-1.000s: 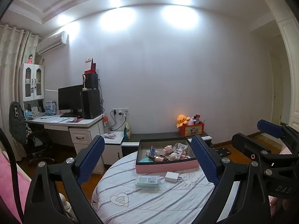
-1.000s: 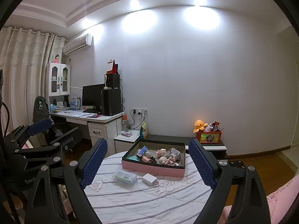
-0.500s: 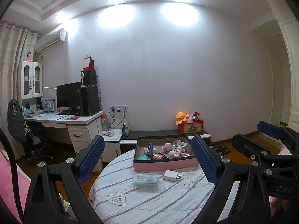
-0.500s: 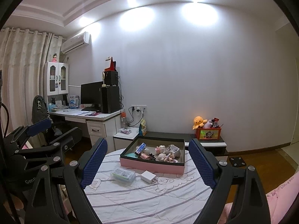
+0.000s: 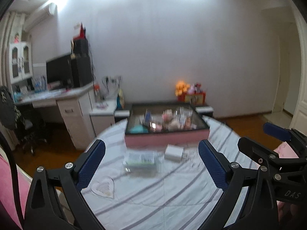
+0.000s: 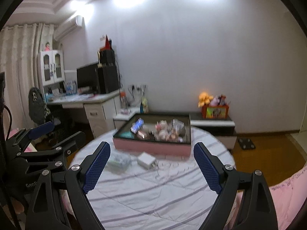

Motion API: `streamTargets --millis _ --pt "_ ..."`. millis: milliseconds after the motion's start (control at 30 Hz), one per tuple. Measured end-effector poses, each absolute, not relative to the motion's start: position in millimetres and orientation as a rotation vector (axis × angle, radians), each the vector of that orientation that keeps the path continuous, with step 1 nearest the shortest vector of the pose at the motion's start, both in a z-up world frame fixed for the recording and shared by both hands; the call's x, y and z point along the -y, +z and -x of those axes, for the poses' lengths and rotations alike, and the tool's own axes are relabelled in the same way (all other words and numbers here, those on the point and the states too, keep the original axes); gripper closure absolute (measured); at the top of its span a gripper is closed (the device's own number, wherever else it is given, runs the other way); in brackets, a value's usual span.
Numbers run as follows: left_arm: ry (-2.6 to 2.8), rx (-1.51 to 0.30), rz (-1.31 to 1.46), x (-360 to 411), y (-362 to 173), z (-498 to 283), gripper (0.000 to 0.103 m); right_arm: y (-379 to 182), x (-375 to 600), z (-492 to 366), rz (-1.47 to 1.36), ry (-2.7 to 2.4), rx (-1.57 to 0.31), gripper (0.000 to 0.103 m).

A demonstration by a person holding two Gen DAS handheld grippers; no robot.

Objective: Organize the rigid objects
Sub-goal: 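Grasp the clear plastic box with the left tool while the right tool grasps the white charger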

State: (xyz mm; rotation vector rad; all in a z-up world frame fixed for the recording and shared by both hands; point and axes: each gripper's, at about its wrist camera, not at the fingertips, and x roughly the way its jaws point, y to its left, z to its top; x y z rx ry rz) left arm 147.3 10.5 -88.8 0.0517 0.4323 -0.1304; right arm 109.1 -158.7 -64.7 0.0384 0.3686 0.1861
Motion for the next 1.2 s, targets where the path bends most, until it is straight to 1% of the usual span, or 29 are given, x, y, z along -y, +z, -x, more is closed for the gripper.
streamTargets --millis 133,333,667,800,833,1200 --pt "-0.124 -0.547 -0.048 -11.5 -124.2 -178.6 0.004 -96.6 159.1 -141.3 -0.046 0.194 -0.462 0.013" --pt "-0.111 -0.675 -0.030 -18.5 -163.7 -224.7 0.004 -140.2 156.0 -192.9 -0.063 0.220 -0.600 0.013" --pt "-0.127 -0.877 0.010 -29.5 -217.4 -300.6 0.004 -191.1 145.1 -272.0 -0.061 0.258 -0.788 0.013" --pt "-0.139 -0.909 0.007 -26.8 -225.3 -316.2 0.006 -200.3 146.3 -288.9 -0.053 0.244 -0.829 0.013" --pt "-0.141 -0.909 0.007 -26.3 -225.7 -318.5 0.010 -201.1 146.1 -292.1 -0.052 0.243 -0.838 0.013" --pt "-0.024 -0.893 -0.035 -54.0 -223.5 -319.3 0.010 -206.6 121.8 -321.7 0.021 0.269 -0.901 0.013"
